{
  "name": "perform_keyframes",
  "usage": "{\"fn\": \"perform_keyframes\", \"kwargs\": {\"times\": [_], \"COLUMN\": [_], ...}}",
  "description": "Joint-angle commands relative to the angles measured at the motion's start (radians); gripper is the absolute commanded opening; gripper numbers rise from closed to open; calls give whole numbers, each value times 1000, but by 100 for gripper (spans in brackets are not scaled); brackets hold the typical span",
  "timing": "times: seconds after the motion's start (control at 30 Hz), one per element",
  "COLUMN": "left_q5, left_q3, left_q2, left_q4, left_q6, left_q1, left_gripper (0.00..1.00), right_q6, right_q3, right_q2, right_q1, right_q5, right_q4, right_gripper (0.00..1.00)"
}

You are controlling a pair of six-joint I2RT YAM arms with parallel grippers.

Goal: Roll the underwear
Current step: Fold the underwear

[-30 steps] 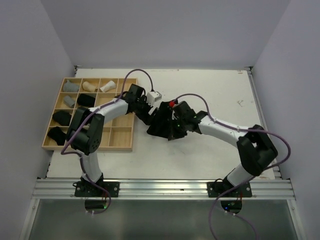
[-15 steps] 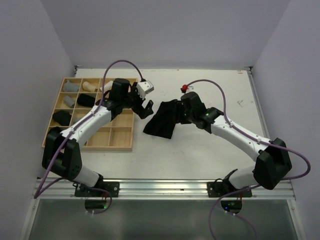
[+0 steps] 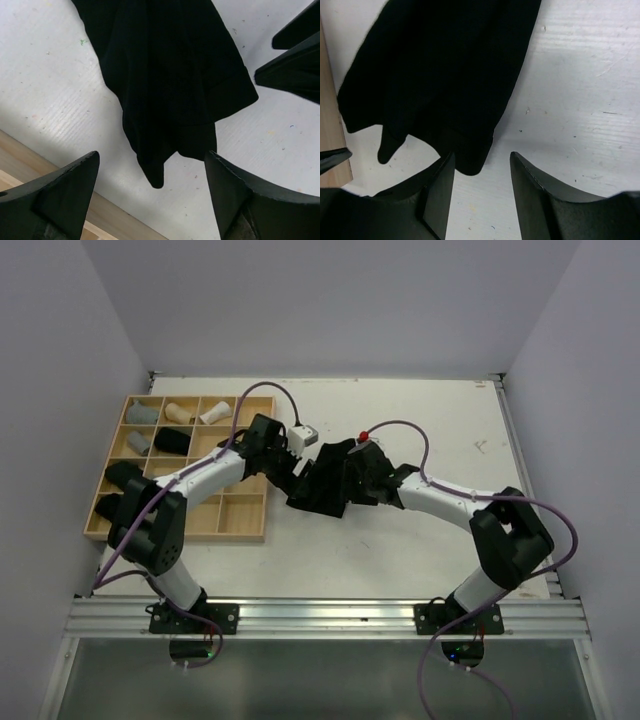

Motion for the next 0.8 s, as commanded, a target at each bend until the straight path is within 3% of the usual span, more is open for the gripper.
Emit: {"fn": "perform_keyframes", "kwargs": {"times": [0.0, 0.17, 0.43, 0.77], "left_q5": [46, 83, 133, 96], "left_q3": [-8, -22, -33, -24], "left_q2": [2, 28, 56, 53], "left_q4": [20, 20, -5, -25], "left_q6": [-86, -127, -191, -222], "left_q1": [2, 5, 2, -27], "left_gripper": [90, 90, 77, 69], "right_q6": [86, 133, 166, 176], "right_q3": [-34, -51, -54, -80], "right_q2": [45, 105, 151, 157], "right_q1": [-4, -18, -21, -23], "right_q5": [-47, -66, -105, -144], "right_q4": [115, 158, 207, 227], "right_gripper": [53, 54, 52, 40]}}
